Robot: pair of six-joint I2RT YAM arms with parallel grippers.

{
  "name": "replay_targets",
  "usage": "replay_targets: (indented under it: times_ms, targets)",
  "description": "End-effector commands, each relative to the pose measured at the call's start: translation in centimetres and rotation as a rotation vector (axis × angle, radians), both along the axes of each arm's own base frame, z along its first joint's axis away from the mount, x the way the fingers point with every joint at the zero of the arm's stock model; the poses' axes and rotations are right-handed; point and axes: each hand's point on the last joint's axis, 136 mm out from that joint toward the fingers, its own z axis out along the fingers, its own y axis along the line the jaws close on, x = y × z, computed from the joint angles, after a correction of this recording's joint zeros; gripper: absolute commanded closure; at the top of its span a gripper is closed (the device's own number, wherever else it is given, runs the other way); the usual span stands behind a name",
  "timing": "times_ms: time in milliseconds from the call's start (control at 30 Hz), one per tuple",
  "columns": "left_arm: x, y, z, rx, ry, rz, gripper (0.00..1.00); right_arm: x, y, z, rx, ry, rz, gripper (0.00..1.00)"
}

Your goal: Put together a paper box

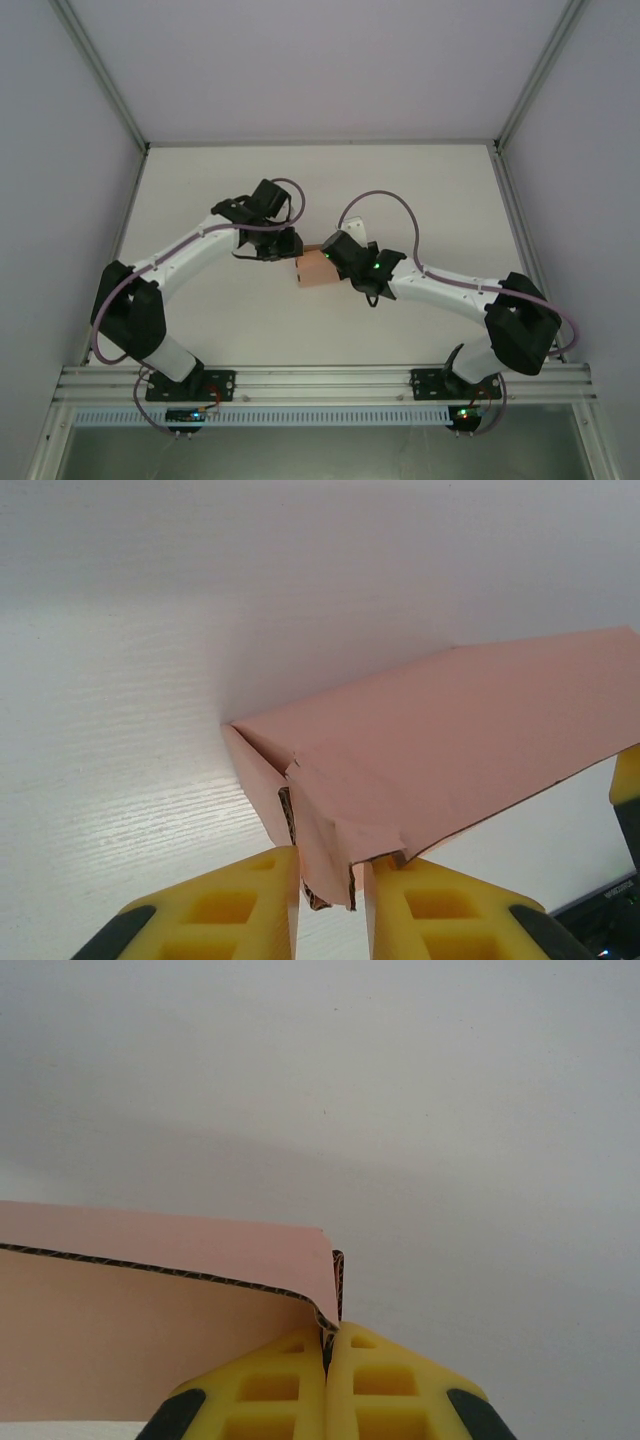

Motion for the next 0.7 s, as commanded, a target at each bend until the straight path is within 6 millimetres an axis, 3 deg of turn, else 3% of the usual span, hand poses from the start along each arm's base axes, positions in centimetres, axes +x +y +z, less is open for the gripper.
replay_targets:
  times_ms: [0,233,467,667]
  targets:
    - [0.0,0.0,0.3,0.023,0.000,-0.008,0.76,-2.3,-0.9,-3.3,-0.060,0.126,0.034,1.00]
    - [-0.4,-0.5,-0.5,0.032,0.022,-0.029,0.77,-2.4,-0.9,-3.3,-0.061,0.125,0.034,1.00]
    - [-0.3,-0.8,-0.5,0.041,0.020,-0.034,0.94,-2.3,-1.0,-3.0,-0.059,0.115,0.034,1.00]
    - [-0.6,-0.5,-0.3,0.033,0.018,-0.007,0.99,-2.3,-1.0,-3.0,-0.060,0.115,0.035,1.00]
